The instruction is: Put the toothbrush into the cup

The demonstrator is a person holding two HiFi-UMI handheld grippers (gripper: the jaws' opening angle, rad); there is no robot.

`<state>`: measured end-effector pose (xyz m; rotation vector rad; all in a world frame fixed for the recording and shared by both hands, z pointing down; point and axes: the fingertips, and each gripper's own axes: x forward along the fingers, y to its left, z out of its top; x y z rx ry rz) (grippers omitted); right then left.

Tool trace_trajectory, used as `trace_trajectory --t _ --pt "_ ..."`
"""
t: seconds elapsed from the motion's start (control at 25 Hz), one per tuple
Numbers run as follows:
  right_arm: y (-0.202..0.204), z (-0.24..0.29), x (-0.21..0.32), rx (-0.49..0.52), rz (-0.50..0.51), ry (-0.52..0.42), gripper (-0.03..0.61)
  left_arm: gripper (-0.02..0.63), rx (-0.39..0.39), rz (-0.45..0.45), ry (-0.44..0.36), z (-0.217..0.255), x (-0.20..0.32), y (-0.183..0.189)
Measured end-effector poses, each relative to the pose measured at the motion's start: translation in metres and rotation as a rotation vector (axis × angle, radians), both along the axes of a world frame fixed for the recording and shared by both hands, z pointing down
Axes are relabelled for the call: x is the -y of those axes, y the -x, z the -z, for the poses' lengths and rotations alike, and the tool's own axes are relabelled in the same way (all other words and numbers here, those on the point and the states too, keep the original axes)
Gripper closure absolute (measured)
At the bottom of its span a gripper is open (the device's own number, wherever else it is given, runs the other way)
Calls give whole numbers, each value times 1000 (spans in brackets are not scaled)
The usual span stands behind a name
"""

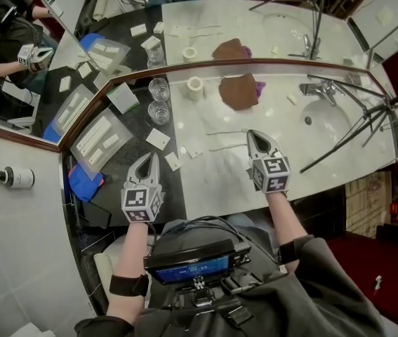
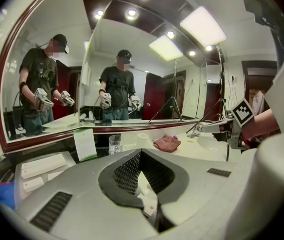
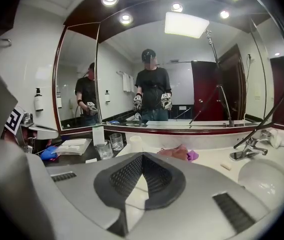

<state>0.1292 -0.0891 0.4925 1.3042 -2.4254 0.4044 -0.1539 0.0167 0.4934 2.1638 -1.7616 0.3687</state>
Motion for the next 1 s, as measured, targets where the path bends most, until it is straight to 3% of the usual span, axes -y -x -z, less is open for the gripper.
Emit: trace_trajectory --t 0.48,0.76,1.0 --pt "-1 -8 -10 11 -13 26 575 612 7 -63 28 -7 3 -7" --pt "-10 -12 -26 -16 -32 29 575 598 19 -254 139 -26 23 -44" --pt "-38 -31 -46 -30 -75 67 575 530 96 -523 242 -39 58 -104"
